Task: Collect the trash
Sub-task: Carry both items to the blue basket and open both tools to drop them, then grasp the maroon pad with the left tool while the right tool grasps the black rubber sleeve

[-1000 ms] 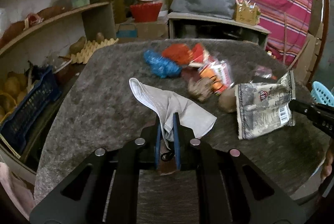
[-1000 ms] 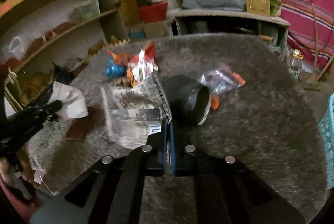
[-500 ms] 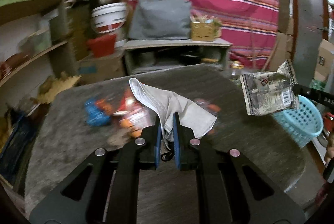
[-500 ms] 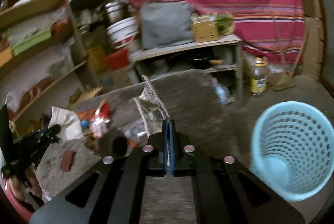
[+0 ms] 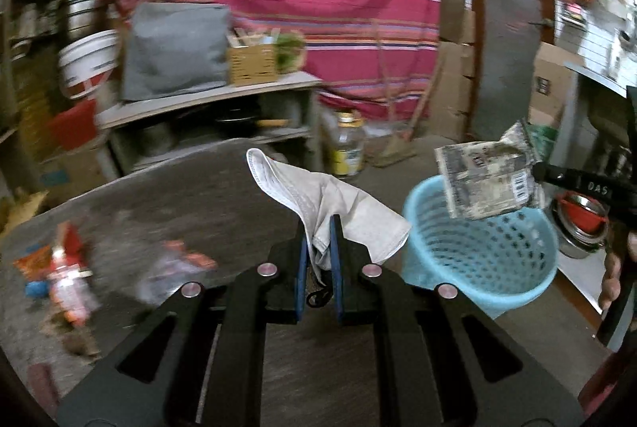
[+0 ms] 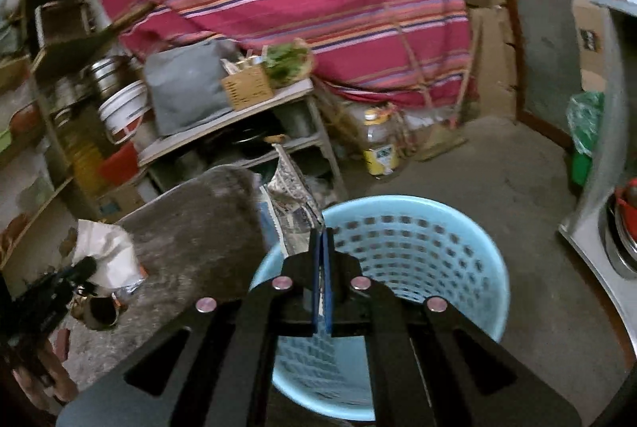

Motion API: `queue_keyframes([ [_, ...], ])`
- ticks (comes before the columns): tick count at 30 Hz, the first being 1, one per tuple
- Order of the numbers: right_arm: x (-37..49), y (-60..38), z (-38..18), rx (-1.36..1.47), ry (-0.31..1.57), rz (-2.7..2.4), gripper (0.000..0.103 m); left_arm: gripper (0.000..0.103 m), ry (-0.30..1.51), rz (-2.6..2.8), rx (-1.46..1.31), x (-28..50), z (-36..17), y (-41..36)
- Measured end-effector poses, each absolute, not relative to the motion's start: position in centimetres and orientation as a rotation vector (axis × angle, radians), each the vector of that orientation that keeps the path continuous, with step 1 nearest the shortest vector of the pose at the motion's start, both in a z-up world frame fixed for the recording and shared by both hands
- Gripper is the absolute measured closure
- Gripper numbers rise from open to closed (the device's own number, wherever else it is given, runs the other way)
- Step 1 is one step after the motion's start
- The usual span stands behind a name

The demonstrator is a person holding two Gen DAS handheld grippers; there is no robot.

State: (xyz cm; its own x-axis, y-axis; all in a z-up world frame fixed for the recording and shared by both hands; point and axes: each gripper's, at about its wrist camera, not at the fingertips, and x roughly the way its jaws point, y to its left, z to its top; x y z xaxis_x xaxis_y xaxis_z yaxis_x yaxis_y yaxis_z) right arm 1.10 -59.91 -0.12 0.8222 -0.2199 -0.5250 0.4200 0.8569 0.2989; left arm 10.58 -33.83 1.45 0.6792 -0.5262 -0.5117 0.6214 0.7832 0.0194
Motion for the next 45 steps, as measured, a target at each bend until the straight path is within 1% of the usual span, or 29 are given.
queue_keyframes([
  [9, 0.1, -63.7, -1.8, 0.439, 0.523, -0.429, 0.101, 0.094, 0.54, -0.814, 0.216, 9.4, -0.5, -43.2],
  [14, -1.0, -65.2, -2.6, 0.464, 0.527, -0.462, 0.101, 0.093, 0.577, -0.86, 0.218, 10.1, -2.0, -45.9],
  [16, -1.2, -65.8, -3.0, 0.484, 0.533, -0.471, 0.101, 0.09, 0.587, -0.868, 0.223, 10.4, -2.3, -46.8],
  [19, -1.2, -66.4, -3.6, 0.503, 0.543, -0.477, 0.101, 0.081, 0.595, -0.868, 0.235, 10.8, -2.7, -47.6],
  [20, -1.2, -66.5, -3.7, 0.505, 0.547, -0.478, 0.101, 0.071, 0.596, -0.865, 0.238, 10.8, -2.7, -47.6],
  [21, -1.3, -66.4, -3.8, 0.504, 0.549, -0.479, 0.101, 0.059, 0.592, -0.854, 0.239, 10.9, -2.6, -47.6],
  [22, -1.3, -66.4, -3.8, 0.503, 0.551, -0.478, 0.101, 0.054, 0.585, -0.841, 0.237, 10.9, -2.6, -47.4],
  [23, -1.2, -66.4, -3.9, 0.502, 0.554, -0.478, 0.101, 0.044, 0.579, -0.832, 0.236, 11.0, -2.5, -47.3],
  [24, -1.1, -66.4, -3.9, 0.501, 0.557, -0.479, 0.101, 0.039, 0.572, -0.815, 0.234, 11.1, -2.3, -46.9],
  [25, -1.0, -66.4, -4.0, 0.5, 0.562, -0.479, 0.101, 0.037, 0.567, -0.799, 0.23, 11.2, -2.2, -46.5],
  [27, -0.8, -66.2, -4.2, 0.498, 0.571, -0.478, 0.101, 0.028, 0.558, -0.764, 0.22, 11.6, -1.7, -45.6],
  [28, -0.6, -66.0, -4.3, 0.491, 0.577, -0.48, 0.101, 0.026, 0.551, -0.746, 0.212, 11.7, -1.5, -45.1],
  [30, -0.1, -65.8, -4.4, 0.478, 0.587, -0.486, 0.101, 0.018, 0.53, -0.706, 0.2, 11.9, -0.8, -43.8],
  [33, 0.8, -65.0, -4.6, 0.439, 0.611, -0.508, 0.1, 0.012, 0.5, -0.65, 0.2, 12.0, 0.2, -42.1],
  [34, 1.2, -64.8, -4.7, 0.424, 0.621, -0.521, 0.098, 0.011, 0.496, -0.637, 0.2, 12.1, 0.5, -41.5],
  [37, 2.2, -64.2, -5.2, 0.388, 0.669, -0.556, 0.097, 0.009, 0.488, -0.607, 0.196, 12.2, 1.2, -39.6],
  [38, 2.6, -64.0, -5.3, 0.372, 0.684, -0.585, 0.093, 0.008, 0.482, -0.594, 0.199, 12.2, 1.3, -39.0],
  [39, 2.7, -63.9, -5.3, 0.369, 0.687, -0.595, 0.071, 0.007, 0.475, -0.578, 0.206, 12.1, 1.6, -38.1],
  [40, 2.9, -63.7, -5.3, 0.37, 0.681, -0.602, 0.04, 0.007, 0.469, -0.56, 0.213, 12.1, 1.7, -37.2],
  [41, 3.0, -63.3, -5.0, 0.365, 0.667, -0.611, 0.032, 0.006, 0.466, -0.549, 0.215, 12.2, 1.8, -36.5],
  [44, 3.7, -61.7, -4.0, 0.325, 0.654, -0.61, 0.031, 0.005, 0.477, -0.502, 0.194, 12.6, 2.1, -32.8],
  [45, 4.0, -60.6, -3.5, 0.307, 0.639, -0.607, 0.027, 0.005, 0.489, -0.487, 0.184, 12.9, 2.1, -31.2],
])
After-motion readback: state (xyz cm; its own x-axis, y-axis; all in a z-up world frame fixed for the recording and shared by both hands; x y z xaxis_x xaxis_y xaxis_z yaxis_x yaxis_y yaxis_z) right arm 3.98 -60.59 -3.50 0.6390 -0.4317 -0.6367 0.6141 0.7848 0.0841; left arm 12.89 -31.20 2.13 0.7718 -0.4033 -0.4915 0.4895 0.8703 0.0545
